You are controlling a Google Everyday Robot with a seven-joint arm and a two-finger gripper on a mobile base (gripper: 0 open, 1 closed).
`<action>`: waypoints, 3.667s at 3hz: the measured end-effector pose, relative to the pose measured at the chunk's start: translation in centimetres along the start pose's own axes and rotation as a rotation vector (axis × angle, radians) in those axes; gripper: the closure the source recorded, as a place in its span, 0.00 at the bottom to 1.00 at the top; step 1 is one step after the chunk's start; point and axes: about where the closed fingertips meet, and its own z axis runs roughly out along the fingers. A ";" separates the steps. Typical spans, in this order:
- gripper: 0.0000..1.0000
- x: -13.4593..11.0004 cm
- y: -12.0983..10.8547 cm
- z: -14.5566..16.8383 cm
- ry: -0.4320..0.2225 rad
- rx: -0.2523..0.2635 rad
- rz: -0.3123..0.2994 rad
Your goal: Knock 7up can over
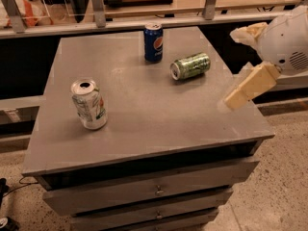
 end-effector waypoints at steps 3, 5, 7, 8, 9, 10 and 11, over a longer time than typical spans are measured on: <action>0.00 -5.5 2.1 2.5 -0.204 -0.073 0.027; 0.00 -8.2 4.3 7.8 -0.331 -0.081 0.082; 0.00 -12.3 5.9 15.7 -0.459 -0.108 0.091; 0.00 -13.6 6.4 19.1 -0.512 -0.098 0.135; 0.00 -14.8 7.2 21.7 -0.574 -0.111 0.159; 0.00 -15.7 8.1 23.8 -0.626 -0.132 0.165; 0.00 -16.2 8.8 25.5 -0.662 -0.156 0.163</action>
Offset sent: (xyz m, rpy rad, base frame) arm 0.0005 0.0420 0.0064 0.1411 -0.0032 0.0549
